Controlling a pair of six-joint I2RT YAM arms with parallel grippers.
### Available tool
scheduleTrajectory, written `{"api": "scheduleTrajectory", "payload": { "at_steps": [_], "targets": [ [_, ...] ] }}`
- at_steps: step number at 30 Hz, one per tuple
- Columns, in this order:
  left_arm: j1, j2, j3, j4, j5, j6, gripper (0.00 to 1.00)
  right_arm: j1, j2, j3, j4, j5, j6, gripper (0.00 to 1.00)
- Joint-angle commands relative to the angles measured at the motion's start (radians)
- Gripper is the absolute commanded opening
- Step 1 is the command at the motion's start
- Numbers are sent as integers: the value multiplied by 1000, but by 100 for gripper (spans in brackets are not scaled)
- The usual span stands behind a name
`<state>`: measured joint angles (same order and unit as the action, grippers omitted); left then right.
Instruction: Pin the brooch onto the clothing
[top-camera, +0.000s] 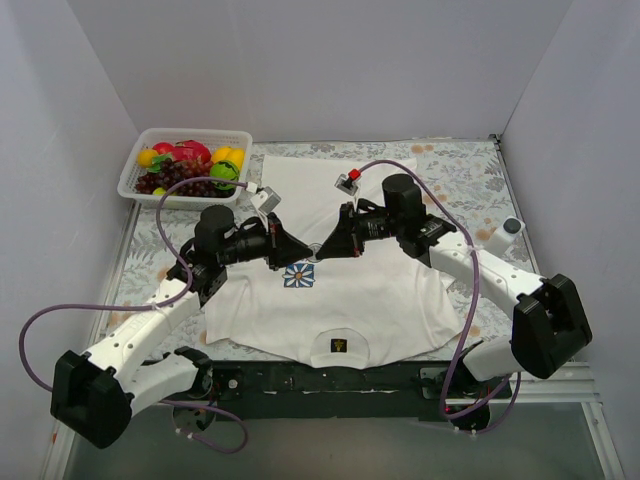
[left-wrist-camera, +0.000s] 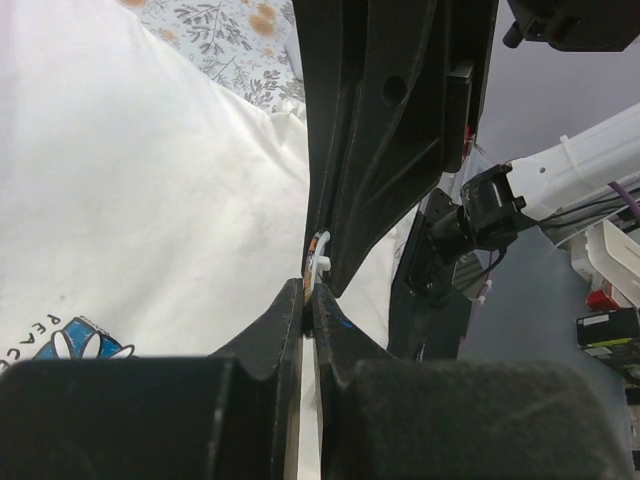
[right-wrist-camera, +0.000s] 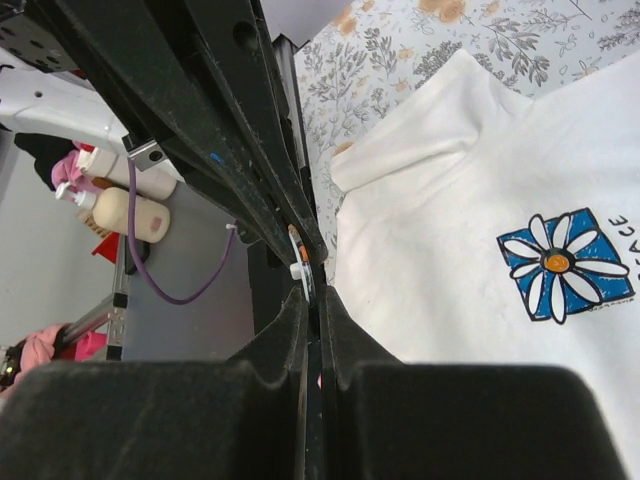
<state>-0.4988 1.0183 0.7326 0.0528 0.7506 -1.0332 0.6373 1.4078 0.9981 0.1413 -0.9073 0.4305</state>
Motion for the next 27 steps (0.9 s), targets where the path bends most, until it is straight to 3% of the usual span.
{"api": "scheduleTrajectory", "payload": {
  "at_steps": [1, 7, 11, 14, 17, 18, 20, 21, 23, 27],
  "targets": [
    [-84, -14, 65, 19, 93, 8, 0, 25, 39, 68, -51, 182, -59, 1],
    [-86, -34, 56, 7, 43, 18, 0, 27, -4, 21, 61, 84, -78, 1],
    [-86, -56, 39, 7, -5, 28, 0, 27, -78, -61, 228, 41, -101, 2],
    [-86, -67, 36, 1, -36, 30, 0, 27, -134, -85, 244, 16, -160, 10],
    [-86, -75, 21, -4, -86, 36, 0, 24, -203, -116, 261, 25, -206, 30],
    [-86, -78, 18, -4, -98, 36, 0, 25, -220, -124, 256, 45, -219, 44],
    [-86, -78, 14, -10, -123, 30, 0, 25, -279, -138, 247, 68, -242, 56],
    [-86, -78, 11, -16, -140, 32, 0, 25, -299, -147, 247, 97, -260, 67],
    [-86, -83, 7, -19, -164, 36, 0, 24, -360, -180, 256, 136, -272, 78],
    [-86, -87, -6, -4, -206, 39, 0, 21, -463, -231, 284, 267, -285, 90]
  ]
}}
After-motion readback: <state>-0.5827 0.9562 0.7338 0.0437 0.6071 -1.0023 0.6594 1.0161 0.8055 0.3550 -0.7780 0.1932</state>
